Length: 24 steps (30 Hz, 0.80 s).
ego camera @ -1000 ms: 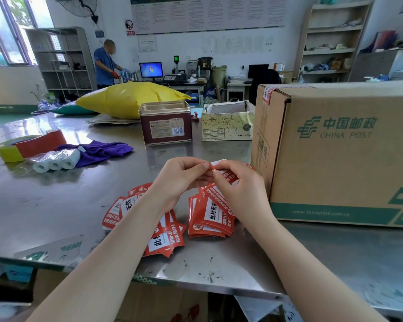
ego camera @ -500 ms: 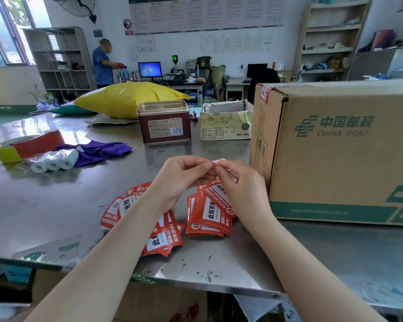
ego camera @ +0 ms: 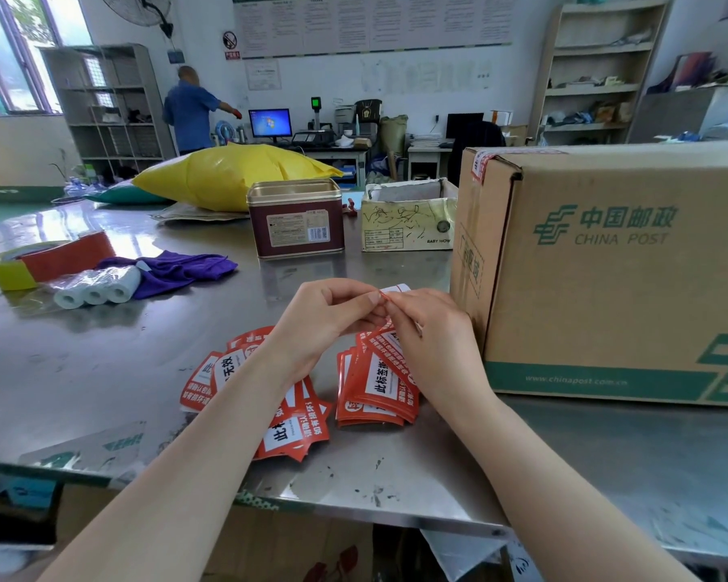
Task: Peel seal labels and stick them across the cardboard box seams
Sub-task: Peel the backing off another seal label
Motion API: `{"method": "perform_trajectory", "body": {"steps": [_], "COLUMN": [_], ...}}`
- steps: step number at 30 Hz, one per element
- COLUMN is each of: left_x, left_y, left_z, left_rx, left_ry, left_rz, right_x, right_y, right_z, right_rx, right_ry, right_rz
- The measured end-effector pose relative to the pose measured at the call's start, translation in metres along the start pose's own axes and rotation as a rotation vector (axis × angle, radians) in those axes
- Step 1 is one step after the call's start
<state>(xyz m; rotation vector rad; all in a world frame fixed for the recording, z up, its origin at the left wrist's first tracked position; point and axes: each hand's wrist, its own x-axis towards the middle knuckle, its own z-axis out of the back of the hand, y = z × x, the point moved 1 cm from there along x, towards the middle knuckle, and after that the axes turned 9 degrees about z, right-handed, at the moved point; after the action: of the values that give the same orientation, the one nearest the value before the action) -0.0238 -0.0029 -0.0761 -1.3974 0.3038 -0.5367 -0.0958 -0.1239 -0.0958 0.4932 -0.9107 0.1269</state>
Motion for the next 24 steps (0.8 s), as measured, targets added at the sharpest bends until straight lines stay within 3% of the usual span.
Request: {"method": "perform_trajectory", "body": {"steps": [12, 24], "left_x": [0.001, -0.001], "left_y": [0.003, 0.001], "left_z": [-0.002, -0.005], "left_rx": [0.219, 0.304], "left_ry": [-0.082, -0.051], "left_rz": [-0.142, -0.202], "right_x": [-0.002, 0.0], "right_y": [0.0, 0.004], "right_z": [0.0, 0.009], "right_rx": [-0.033, 0.156], "right_ry": [0.002, -0.048], "right_rz": [-0.027, -0.188]}}
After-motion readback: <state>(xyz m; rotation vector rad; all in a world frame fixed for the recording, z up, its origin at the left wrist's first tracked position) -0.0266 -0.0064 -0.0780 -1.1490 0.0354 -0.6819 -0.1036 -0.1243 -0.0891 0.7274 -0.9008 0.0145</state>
